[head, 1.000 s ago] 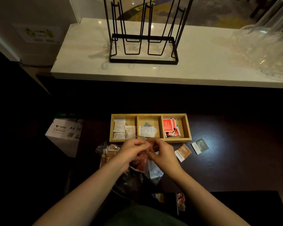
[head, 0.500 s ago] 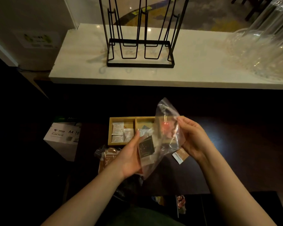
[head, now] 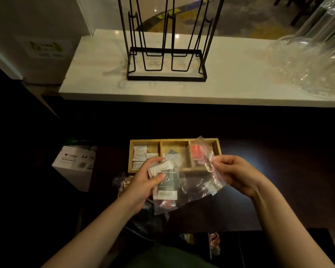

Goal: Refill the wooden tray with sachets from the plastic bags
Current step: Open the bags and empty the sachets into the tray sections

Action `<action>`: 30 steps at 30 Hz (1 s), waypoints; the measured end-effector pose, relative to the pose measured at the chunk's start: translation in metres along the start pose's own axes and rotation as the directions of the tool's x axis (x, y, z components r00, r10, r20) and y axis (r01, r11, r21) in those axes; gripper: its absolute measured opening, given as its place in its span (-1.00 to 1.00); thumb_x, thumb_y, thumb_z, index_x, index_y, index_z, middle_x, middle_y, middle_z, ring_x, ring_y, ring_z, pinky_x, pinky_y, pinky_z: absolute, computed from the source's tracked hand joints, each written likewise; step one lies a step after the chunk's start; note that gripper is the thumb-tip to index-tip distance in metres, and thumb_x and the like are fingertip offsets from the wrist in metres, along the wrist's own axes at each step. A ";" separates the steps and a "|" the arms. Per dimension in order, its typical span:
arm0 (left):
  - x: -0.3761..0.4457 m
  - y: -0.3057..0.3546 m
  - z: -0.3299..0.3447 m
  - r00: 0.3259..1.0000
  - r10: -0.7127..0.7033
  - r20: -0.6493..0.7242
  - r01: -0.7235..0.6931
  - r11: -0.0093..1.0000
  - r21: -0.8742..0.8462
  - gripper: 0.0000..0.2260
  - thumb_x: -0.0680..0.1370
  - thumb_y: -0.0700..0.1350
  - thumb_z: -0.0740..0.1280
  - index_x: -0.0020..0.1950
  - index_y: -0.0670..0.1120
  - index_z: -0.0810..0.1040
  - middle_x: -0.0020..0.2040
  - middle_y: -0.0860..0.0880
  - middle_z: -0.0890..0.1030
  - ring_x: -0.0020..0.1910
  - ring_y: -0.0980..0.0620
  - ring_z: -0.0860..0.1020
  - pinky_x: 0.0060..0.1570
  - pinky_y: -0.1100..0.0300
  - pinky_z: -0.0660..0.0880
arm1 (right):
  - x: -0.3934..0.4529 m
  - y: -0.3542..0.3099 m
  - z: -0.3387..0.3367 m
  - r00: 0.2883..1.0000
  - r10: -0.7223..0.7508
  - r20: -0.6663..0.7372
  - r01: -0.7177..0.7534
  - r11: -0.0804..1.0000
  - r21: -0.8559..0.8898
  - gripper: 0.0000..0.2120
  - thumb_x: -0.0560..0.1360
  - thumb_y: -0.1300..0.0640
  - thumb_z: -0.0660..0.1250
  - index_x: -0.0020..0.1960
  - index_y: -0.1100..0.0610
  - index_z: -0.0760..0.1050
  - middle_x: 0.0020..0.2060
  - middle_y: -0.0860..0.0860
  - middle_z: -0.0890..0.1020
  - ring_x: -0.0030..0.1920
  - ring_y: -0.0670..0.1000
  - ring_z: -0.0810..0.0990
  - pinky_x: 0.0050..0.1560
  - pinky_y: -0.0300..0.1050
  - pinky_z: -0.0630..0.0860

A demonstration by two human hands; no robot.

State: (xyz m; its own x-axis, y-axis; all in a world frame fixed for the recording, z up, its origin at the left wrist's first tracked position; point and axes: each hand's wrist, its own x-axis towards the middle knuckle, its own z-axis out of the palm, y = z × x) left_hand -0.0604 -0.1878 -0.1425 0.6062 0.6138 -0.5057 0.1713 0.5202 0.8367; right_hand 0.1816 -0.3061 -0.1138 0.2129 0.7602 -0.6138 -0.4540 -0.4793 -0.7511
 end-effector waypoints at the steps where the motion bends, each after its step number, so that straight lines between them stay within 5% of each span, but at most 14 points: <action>1: 0.000 -0.002 0.002 0.999 0.013 -0.032 -0.009 0.993 0.114 -0.68 0.52 -0.26 0.32 0.11 0.15 0.53 0.26 0.05 0.48 0.12 -0.03 0.57 0.02 -0.04 0.59 | 0.001 0.002 0.005 0.999 0.021 0.031 -0.022 1.000 0.013 -0.84 0.39 0.29 0.37 -0.05 0.30 0.60 -0.24 0.11 0.66 -0.29 -0.02 0.64 -0.23 -0.22 0.63; 5: -0.004 -0.001 0.013 0.996 0.076 -0.035 -0.057 0.922 0.382 -0.87 0.57 -0.19 0.26 -0.03 -0.02 0.58 0.11 0.27 0.46 0.19 0.18 0.39 0.20 0.07 0.32 | 0.008 0.011 0.038 0.998 0.056 0.020 -0.056 0.998 -0.026 -0.91 0.37 0.38 0.38 -0.14 0.29 0.61 -0.26 0.11 0.68 -0.28 -0.02 0.65 -0.24 -0.22 0.62; 10: -0.007 -0.001 0.025 0.994 -0.106 -0.006 0.106 0.983 0.152 -0.81 0.54 0.09 0.29 0.01 0.03 0.60 0.06 -0.03 0.67 0.09 -0.05 0.61 0.14 -0.08 0.51 | 0.013 0.026 0.078 0.999 -0.002 -0.040 -0.011 0.953 -0.304 -0.91 0.43 0.25 0.40 -0.08 0.25 0.61 -0.20 0.09 0.69 -0.24 -0.01 0.65 -0.22 -0.18 0.58; 12: -0.007 -0.005 0.025 0.996 -0.089 -0.013 0.089 0.979 0.182 -0.70 0.48 0.18 0.32 0.00 -0.03 0.58 0.03 -0.04 0.68 0.06 -0.06 0.64 0.10 -0.15 0.54 | 0.014 0.032 0.091 0.995 -0.070 -0.069 0.034 0.903 -0.429 -0.93 0.45 0.22 0.39 -0.09 0.21 0.60 -0.23 0.06 0.66 -0.26 -0.05 0.62 -0.22 -0.20 0.55; 16: -0.006 -0.006 0.022 0.997 -0.056 -0.048 0.066 0.972 0.226 -0.83 0.53 0.06 0.32 -0.12 -0.02 0.58 -0.03 -0.02 0.68 -0.01 0.00 0.65 0.03 0.01 0.57 | 0.013 0.039 0.099 0.990 -0.122 -0.073 0.069 0.860 -0.505 -0.94 0.44 0.21 0.42 -0.12 0.19 0.58 -0.31 0.00 0.61 -0.33 -0.11 0.57 -0.29 -0.25 0.50; 22: -0.001 -0.010 0.018 0.990 0.026 -0.136 0.024 0.936 0.352 -0.74 0.49 -0.04 0.40 -0.13 -0.26 0.57 -0.25 0.03 0.58 -0.22 0.12 0.54 -0.21 0.26 0.40 | 0.013 0.044 0.094 0.995 0.051 -0.087 -0.076 0.949 -0.306 -0.92 0.44 0.27 0.40 -0.08 0.26 0.56 -0.28 0.06 0.64 -0.35 -0.08 0.59 -0.37 -0.28 0.48; 30: 0.005 -0.017 0.017 0.993 0.056 -0.106 -0.004 0.899 0.438 -0.88 0.50 -0.10 0.39 -0.14 -0.15 0.59 -0.22 0.03 0.57 -0.16 0.10 0.53 -0.17 0.24 0.40 | 0.019 0.050 0.090 0.995 -0.028 -0.095 -0.013 0.917 -0.400 -0.85 0.41 0.40 0.37 -0.08 0.20 0.55 -0.26 0.07 0.63 -0.29 -0.07 0.61 -0.32 -0.27 0.52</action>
State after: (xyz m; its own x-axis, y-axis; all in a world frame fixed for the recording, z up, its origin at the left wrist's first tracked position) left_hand -0.0469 -0.2039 -0.1550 0.5289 0.7014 -0.4777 0.4921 0.2051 0.8460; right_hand 0.0852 -0.2762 -0.1406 0.3067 0.7280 -0.6132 -0.0732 -0.6243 -0.7778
